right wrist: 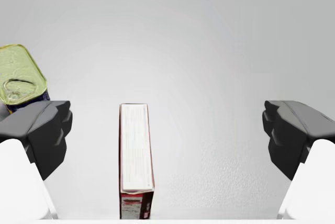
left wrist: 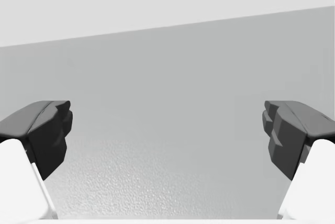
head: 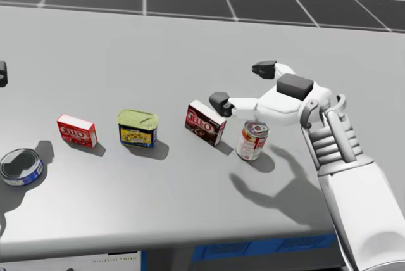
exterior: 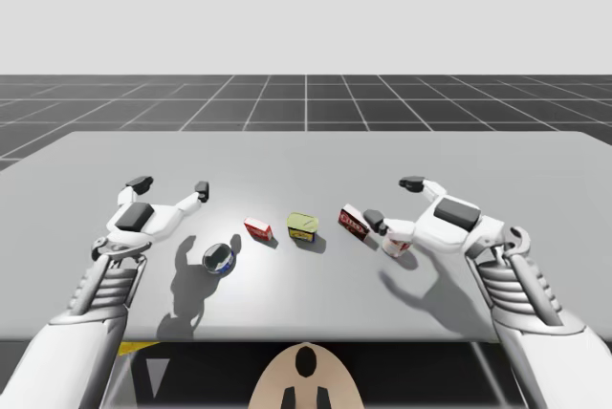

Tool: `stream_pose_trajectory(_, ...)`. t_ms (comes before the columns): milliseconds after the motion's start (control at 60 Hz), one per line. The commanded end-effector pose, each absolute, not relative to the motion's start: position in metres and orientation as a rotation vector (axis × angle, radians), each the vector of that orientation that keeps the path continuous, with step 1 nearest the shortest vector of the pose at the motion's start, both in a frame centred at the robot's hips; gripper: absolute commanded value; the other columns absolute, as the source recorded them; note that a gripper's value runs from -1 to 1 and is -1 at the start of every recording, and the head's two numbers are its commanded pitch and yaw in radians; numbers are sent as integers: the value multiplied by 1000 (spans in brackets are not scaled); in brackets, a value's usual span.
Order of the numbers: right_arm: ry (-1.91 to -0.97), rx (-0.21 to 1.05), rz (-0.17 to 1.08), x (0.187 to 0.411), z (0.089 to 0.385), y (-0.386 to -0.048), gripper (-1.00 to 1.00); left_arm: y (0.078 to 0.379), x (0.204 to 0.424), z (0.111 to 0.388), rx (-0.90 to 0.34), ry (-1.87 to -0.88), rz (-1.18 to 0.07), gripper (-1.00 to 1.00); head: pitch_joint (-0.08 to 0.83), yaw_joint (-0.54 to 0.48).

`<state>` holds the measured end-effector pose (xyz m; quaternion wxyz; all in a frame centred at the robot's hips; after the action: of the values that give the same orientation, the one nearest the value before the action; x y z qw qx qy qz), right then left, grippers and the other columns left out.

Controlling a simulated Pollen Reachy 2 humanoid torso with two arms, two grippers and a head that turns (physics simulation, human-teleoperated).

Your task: Lift the pudding box off the table.

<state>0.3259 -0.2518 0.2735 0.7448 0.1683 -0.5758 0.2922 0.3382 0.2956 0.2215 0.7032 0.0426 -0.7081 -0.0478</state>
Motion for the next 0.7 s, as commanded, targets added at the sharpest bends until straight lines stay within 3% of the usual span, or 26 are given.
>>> stream_pose_trajectory(17, -1031, 486, 785, 332, 266, -250, -1000, 295, 338, 220, 99, -1570, -107, -1000, 633, -195)
stream_pose_trajectory(317, -856, 501, 826, 359, 248, -231, -1000, 295, 340, 219, 105, -1563, -116, -1000, 640, -188)
stream_pose_trajectory(700, -743, 393, 829, 393, 213, -210, -1000, 297, 340, 220, 108, -1564, -116, -1000, 650, -175)
